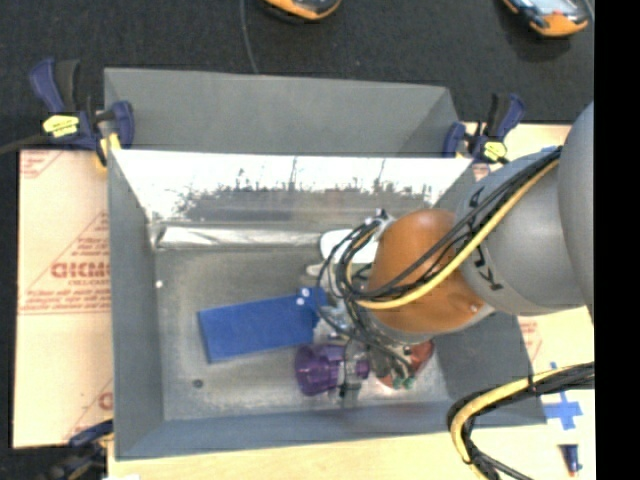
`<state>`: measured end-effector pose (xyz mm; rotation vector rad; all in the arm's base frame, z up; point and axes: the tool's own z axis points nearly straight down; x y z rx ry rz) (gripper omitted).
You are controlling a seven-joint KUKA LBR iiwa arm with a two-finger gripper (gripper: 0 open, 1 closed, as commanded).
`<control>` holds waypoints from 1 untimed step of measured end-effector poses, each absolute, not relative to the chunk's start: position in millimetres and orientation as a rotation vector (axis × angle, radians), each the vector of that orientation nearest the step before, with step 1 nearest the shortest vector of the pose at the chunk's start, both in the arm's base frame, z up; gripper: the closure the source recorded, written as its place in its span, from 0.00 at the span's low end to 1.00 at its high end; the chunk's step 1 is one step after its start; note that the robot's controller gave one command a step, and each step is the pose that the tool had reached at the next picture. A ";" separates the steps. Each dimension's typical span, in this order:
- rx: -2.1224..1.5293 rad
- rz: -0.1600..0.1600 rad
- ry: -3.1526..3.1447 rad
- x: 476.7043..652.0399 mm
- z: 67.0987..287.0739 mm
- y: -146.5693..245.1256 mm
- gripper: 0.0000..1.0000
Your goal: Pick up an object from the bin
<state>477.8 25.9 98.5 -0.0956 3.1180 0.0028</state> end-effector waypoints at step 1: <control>-0.103 0.002 3.111 477.2 157.2 29.8 1.00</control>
Offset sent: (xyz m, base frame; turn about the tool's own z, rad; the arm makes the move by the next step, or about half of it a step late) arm 0.0079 -0.0086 0.0719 -0.0020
